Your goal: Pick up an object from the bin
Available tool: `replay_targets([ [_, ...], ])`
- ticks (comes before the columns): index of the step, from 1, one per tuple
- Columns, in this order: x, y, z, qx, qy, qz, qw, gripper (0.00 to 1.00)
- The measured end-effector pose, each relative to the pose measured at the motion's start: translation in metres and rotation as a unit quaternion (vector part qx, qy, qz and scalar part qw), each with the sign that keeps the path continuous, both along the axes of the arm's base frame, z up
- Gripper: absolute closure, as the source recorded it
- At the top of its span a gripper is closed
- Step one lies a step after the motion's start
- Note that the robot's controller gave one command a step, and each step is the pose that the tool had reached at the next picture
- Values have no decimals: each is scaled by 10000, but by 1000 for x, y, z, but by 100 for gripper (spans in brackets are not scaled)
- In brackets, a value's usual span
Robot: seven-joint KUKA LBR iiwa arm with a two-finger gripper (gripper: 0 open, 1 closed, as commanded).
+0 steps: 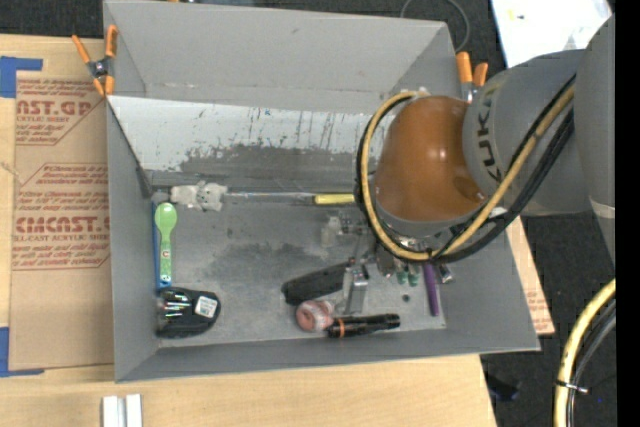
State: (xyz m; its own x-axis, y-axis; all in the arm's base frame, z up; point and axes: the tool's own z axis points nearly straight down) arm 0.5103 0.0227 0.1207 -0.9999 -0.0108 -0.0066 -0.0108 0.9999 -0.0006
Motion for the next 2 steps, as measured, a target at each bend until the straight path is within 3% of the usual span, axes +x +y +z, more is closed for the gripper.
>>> replay_targets([
  [1,15,4,-11,17,31,-168,9999,0],
  [2,15,1,-51,8,-4,-190,9998,0],
])
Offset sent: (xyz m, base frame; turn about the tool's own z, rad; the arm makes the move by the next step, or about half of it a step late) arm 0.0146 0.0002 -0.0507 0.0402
